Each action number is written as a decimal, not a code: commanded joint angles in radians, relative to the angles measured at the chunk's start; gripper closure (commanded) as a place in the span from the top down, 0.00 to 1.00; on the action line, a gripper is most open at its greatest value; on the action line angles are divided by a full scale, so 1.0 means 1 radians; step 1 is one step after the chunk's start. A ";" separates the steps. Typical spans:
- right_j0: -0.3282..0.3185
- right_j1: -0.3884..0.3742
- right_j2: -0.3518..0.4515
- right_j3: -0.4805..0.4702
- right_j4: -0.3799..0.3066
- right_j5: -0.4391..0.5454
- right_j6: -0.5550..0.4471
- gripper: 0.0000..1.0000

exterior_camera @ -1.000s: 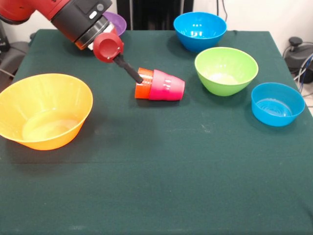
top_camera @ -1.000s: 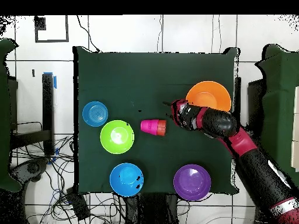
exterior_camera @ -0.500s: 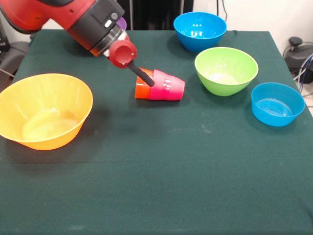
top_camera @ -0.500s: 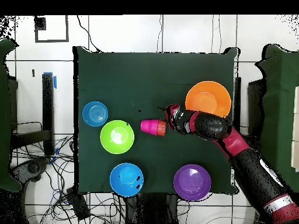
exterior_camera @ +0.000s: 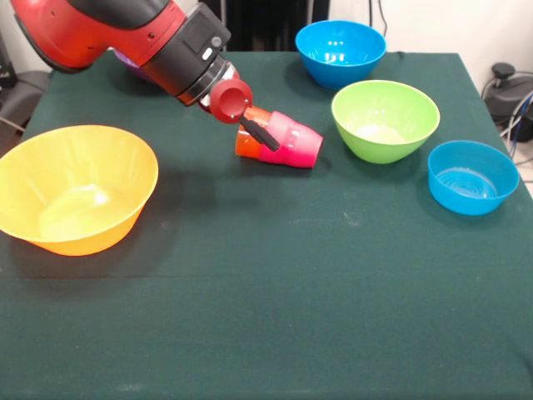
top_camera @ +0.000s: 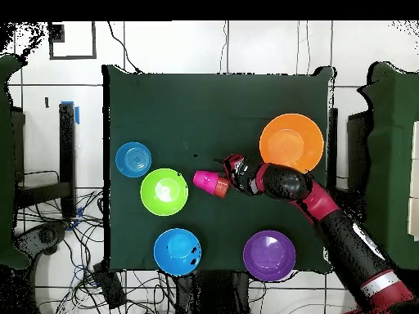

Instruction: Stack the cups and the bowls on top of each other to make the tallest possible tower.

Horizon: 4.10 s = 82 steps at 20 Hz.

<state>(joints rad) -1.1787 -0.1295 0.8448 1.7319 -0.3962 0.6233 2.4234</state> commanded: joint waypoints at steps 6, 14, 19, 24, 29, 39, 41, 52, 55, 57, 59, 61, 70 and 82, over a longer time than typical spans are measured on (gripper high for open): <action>0.012 0.008 -0.027 -0.027 -0.130 -0.055 -0.215 1.00; 0.018 -0.022 -0.003 0.005 -0.121 -0.043 -0.176 1.00; 0.018 -0.047 0.007 0.008 -0.107 -0.008 -0.178 1.00; -0.005 -0.075 0.012 0.046 -0.102 0.003 -0.178 1.00; -0.018 -0.063 0.008 0.048 -0.109 0.001 -0.196 1.00; -0.047 -0.058 -0.007 0.112 -0.142 -0.038 -0.186 1.00; -0.055 -0.040 -0.016 0.109 -0.156 -0.046 -0.198 1.00; -0.089 0.037 -0.046 0.110 -0.244 -0.085 -0.209 1.00; -0.093 0.043 -0.044 0.110 -0.262 -0.086 -0.202 1.00; -0.092 0.044 -0.038 0.107 -0.266 -0.077 -0.200 1.00; -0.093 0.042 -0.033 0.101 -0.268 -0.067 -0.202 1.00; -0.092 0.036 -0.026 0.100 -0.266 -0.056 -0.198 1.00; -0.091 -0.056 -0.005 0.157 -0.246 -0.062 -0.129 1.00; -0.004 -0.314 -0.043 0.279 -0.238 -0.242 0.092 1.00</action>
<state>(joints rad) -1.2592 -0.3596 0.8469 1.9730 -0.5775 0.4897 2.4234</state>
